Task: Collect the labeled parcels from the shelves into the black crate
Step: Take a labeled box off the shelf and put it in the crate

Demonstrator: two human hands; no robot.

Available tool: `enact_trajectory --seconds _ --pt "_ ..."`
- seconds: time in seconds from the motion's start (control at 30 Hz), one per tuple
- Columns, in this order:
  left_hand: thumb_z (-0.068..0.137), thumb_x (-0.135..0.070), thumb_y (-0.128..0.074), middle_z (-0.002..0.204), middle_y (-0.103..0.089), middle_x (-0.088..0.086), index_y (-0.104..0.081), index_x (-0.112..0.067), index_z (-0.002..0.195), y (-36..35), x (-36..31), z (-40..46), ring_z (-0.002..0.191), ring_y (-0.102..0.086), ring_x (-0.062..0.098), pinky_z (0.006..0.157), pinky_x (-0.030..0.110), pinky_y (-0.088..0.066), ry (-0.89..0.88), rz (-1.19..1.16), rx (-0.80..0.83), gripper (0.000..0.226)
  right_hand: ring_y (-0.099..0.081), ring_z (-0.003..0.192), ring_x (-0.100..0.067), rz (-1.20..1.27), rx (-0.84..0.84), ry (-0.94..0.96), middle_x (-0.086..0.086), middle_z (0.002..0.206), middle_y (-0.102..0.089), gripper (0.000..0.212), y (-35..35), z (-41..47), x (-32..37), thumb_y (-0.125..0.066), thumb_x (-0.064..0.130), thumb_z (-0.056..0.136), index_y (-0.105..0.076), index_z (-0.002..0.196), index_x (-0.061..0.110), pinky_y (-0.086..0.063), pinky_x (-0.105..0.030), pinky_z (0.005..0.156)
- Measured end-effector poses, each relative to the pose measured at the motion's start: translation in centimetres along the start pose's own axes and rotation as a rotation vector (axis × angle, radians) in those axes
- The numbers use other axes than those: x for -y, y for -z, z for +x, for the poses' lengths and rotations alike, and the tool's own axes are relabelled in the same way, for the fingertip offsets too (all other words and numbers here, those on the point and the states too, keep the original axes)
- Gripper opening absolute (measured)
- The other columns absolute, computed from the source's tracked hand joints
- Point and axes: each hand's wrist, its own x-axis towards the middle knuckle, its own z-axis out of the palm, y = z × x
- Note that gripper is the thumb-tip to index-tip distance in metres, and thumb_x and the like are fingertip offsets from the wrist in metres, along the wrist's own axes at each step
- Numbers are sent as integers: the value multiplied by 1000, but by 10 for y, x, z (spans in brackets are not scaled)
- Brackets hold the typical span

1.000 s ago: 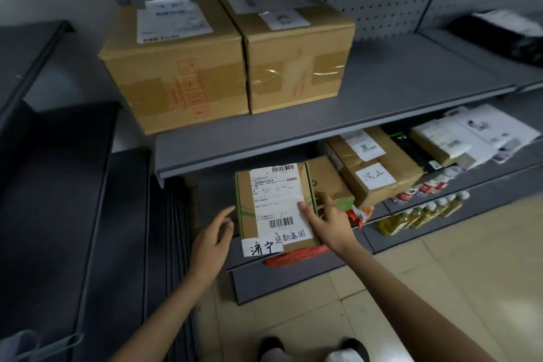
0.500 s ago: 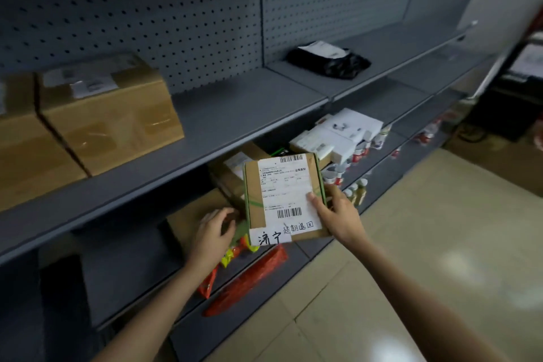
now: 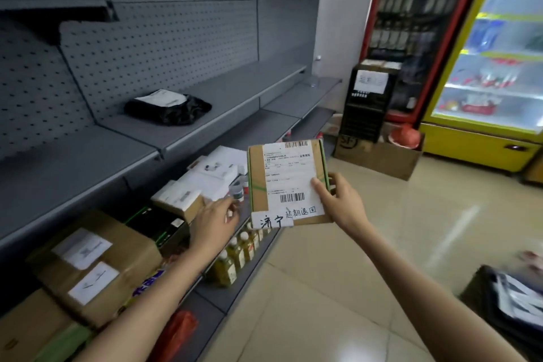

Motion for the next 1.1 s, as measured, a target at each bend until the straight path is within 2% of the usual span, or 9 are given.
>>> enact_trajectory --seconds 0.07,0.13,0.3,0.43,0.63,0.77,0.83,0.93,1.1 --pt "86 -18 -58 95 -65 7 -62 -15 107 -19 -28 23 91 -58 27 65 31 -37 -41 -20 12 22 -58 90 -16 4 -53 -28 3 107 -62 49 24 12 -21 -47 59 89 -53 120 21 -44 -32 76" --pt "85 -17 -58 100 -66 5 -62 -15 109 -40 -52 47 94 -59 26 71 33 -42 -105 -46 48 24 -58 91 -16 16 -98 -70 3 108 -63 51 46 23 -42 -46 62 87 -54 118 22 -47 -35 80" --pt "84 -16 -60 94 -64 -1 -61 -17 100 -91 -95 98 91 -56 20 76 34 -45 -236 -65 118 15 -59 92 -17 58 -192 -184 2 107 -64 65 84 51 -90 -39 73 76 -55 112 21 -48 -42 86" --pt "86 -20 -60 89 -62 -4 -60 -19 94 -135 -116 140 86 -56 18 70 31 -43 -306 -74 162 9 -58 95 -18 50 -237 -250 1 110 -63 79 100 85 -125 -33 80 70 -55 115 19 -47 -39 87" --pt "85 -22 -62 86 -62 -6 -61 -19 91 -210 -145 237 84 -54 15 65 27 -32 -355 -96 184 7 -60 93 -16 56 -299 -287 2 106 -65 77 117 175 -184 -36 81 71 -57 114 21 -49 -41 85" --pt "83 -21 -63 81 -63 -3 -61 -17 86 -261 -173 321 80 -56 21 64 28 -33 -389 -126 192 5 -61 96 -17 130 -342 -343 2 106 -65 78 131 251 -218 -40 85 68 -55 112 23 -49 -46 87" --pt "81 -30 -53 80 -64 -4 -62 -18 87 -284 -188 363 78 -56 21 64 29 -38 -425 -126 211 16 -61 101 -17 156 -349 -369 3 110 -65 79 141 289 -233 -40 87 67 -52 116 26 -49 -46 89" --pt "78 -41 -42 82 -63 -6 -60 -20 88 -317 -211 422 79 -56 18 69 33 -46 -492 -124 232 29 -61 103 -16 169 -359 -372 4 113 -64 74 158 342 -248 -42 82 72 -46 123 28 -50 -45 89" --pt "83 -22 -62 83 -63 -5 -61 -19 89 -372 -244 492 80 -57 16 70 33 -47 -470 -197 261 7 -59 106 -18 194 -423 -370 -2 118 -63 72 179 416 -281 -42 68 78 -45 130 19 -45 -30 83"
